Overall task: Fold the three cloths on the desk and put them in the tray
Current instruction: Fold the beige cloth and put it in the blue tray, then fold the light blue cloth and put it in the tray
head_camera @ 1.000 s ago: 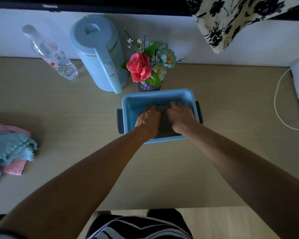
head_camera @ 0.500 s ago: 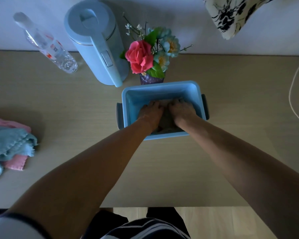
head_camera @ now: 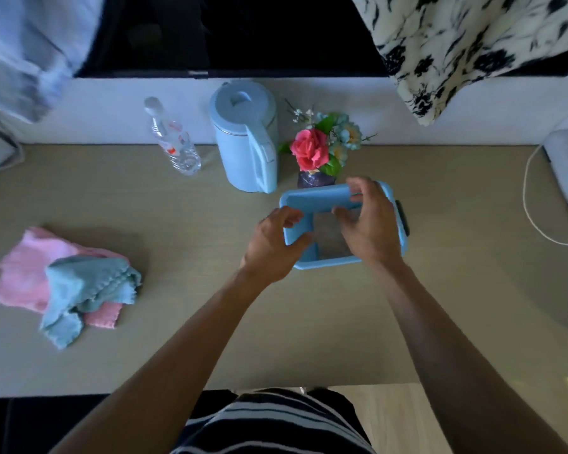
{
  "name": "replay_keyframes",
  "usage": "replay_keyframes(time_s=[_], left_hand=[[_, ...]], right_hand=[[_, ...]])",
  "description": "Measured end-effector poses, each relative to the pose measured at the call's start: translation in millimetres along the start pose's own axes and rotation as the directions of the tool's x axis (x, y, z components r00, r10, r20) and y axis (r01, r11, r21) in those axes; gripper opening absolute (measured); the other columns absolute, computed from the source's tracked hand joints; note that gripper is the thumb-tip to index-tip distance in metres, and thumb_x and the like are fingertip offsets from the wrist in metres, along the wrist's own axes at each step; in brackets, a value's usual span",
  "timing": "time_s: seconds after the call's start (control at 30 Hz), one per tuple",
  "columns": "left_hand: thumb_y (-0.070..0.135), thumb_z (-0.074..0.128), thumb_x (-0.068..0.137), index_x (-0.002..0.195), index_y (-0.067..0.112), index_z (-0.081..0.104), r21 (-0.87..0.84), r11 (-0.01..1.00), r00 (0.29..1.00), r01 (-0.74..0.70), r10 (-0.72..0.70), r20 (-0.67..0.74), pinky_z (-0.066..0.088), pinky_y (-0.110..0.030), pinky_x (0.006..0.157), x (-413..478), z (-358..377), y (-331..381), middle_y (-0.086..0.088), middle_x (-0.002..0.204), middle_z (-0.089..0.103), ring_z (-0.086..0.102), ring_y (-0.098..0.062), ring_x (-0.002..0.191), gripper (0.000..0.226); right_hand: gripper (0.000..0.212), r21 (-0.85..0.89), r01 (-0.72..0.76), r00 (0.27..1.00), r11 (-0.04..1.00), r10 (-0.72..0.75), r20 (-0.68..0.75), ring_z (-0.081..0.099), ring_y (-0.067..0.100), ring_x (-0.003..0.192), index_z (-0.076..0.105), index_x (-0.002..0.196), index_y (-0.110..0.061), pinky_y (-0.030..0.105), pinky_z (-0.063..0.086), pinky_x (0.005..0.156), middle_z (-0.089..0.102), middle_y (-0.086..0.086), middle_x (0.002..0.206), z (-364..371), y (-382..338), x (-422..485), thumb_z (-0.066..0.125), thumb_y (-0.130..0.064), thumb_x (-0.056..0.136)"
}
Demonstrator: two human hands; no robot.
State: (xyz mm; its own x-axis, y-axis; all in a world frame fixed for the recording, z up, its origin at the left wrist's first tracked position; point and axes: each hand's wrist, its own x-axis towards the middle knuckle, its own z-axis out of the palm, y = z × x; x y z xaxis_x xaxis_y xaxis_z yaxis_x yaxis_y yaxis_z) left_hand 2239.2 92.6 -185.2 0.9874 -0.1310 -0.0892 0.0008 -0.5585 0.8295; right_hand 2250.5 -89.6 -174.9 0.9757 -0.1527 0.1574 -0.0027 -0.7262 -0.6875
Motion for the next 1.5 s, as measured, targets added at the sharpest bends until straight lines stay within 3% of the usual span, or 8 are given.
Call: replay_keyframes(time_s=[0.3, 0.5, 0.67, 0.83, 0.97, 1.17, 1.33, 1.5], left_hand=[[0.025, 0.072, 0.088, 0.119, 0.015, 0.064, -0.062, 0.996, 0.972, 0.071, -0.083, -0.220, 0.053, -0.025, 0.087, -79.0, -113.2, -54.2, 0.007, 0.115, 0.069, 0.063, -0.008, 0.105, 0.033], [0.025, 0.073, 0.087, 0.116, 0.015, 0.065, -0.057, 0.986, 0.931, 0.156, -0.166, -0.325, 0.050, -0.024, 0.085, -115.6, -167.5, -118.6, 0.006, 0.113, 0.069, 0.063, -0.010, 0.103, 0.031], [0.028, 0.072, 0.087, 0.124, 0.013, 0.065, 0.167, 0.939, 0.927, 0.301, -0.247, -0.283, 0.040, -0.029, 0.101, -129.4, -193.4, -193.4, -0.008, 0.131, 0.059, 0.053, -0.025, 0.124, 0.040], [0.042, 0.059, 0.093, 0.137, 0.028, 0.056, 0.578, 0.705, 0.901, 0.411, -0.410, -0.141, 0.016, -0.050, 0.122, -141.3, -215.7, -269.1, -0.010, 0.168, 0.002, -0.005, -0.034, 0.155, 0.046], [0.042, 0.059, 0.093, 0.146, 0.027, 0.045, 0.671, 0.654, 0.893, 0.351, -0.449, -0.029, 0.016, -0.048, 0.124, -141.3, -230.3, -296.3, -0.007, 0.168, 0.005, 0.001, -0.032, 0.155, 0.058], [0.010, 0.069, 0.083, 0.123, 0.009, 0.066, 0.430, 0.877, 0.969, 0.214, -0.136, -0.206, 0.048, -0.043, 0.099, -131.3, -247.4, -290.5, -0.011, 0.119, 0.069, 0.064, -0.034, 0.110, 0.040], [-0.002, 0.066, 0.082, 0.096, 0.004, 0.071, 0.221, 0.973, 0.938, 0.067, 0.014, -0.345, 0.056, -0.036, 0.072, -114.7, -265.9, -250.3, -0.010, 0.095, 0.075, 0.068, -0.025, 0.080, 0.016], [0.003, 0.067, 0.084, 0.085, 0.011, 0.066, 0.157, 0.983, 0.952, -0.097, 0.138, -0.273, 0.045, -0.027, 0.059, -104.1, -280.5, -198.7, 0.005, 0.077, 0.070, 0.059, -0.007, 0.061, 0.009]], right_hand=[[0.049, 0.245, 0.050, 0.999, 0.968, -0.049, -0.007, 0.060, 0.023, 0.117, 0.051, 0.136, -0.007, 0.040, 0.049, 0.101, 0.060, 0.008, 0.127, 94.7, -101.1, -66.0, 0.070, -0.020, 0.092], [0.055, 0.261, 0.128, 0.976, 0.957, -0.169, 0.141, 0.059, 0.015, 0.120, 0.049, 0.139, -0.010, -0.001, 0.034, 0.094, 0.058, 0.006, 0.131, 161.5, -159.4, -94.4, 0.072, -0.021, 0.090], [0.054, 0.231, 0.122, 0.965, 0.965, -0.170, 0.199, 0.061, 0.020, 0.119, 0.050, 0.138, -0.007, 0.010, 0.035, 0.094, 0.056, 0.010, 0.131, 194.5, -185.7, -113.7, 0.072, -0.012, 0.089], [0.055, 0.199, 0.117, 0.961, 0.973, -0.162, 0.223, 0.061, 0.022, 0.116, 0.049, 0.138, -0.007, 0.017, 0.037, 0.092, 0.055, 0.010, 0.130, 210.4, -198.2, -129.7, 0.072, -0.011, 0.089], [0.057, 0.177, 0.091, 0.961, 0.980, -0.133, 0.243, 0.061, 0.021, 0.115, 0.049, 0.139, -0.008, 0.013, 0.035, 0.089, 0.054, 0.010, 0.131, 212.3, -198.6, -137.9, 0.072, -0.011, 0.088], [0.057, 0.148, 0.014, 0.962, 0.989, -0.054, 0.269, 0.061, 0.016, 0.109, 0.047, 0.141, -0.015, 0.023, 0.045, 0.088, 0.056, 0.005, 0.127, 205.8, -190.4, -144.1, 0.072, -0.017, 0.089], [0.056, 0.163, -0.010, 0.958, 0.987, -0.037, 0.284, 0.062, 0.016, 0.098, 0.050, 0.138, -0.016, 0.039, 0.052, 0.092, 0.059, 0.003, 0.118, 206.6, -193.2, -140.7, 0.073, -0.016, 0.087], [0.061, 0.241, 0.033, 0.950, 0.970, -0.105, 0.295, 0.059, 0.015, 0.104, 0.049, 0.139, -0.015, 0.036, 0.050, 0.095, 0.058, 0.003, 0.119, 204.3, -208.9, -127.8, 0.077, -0.016, 0.084]])
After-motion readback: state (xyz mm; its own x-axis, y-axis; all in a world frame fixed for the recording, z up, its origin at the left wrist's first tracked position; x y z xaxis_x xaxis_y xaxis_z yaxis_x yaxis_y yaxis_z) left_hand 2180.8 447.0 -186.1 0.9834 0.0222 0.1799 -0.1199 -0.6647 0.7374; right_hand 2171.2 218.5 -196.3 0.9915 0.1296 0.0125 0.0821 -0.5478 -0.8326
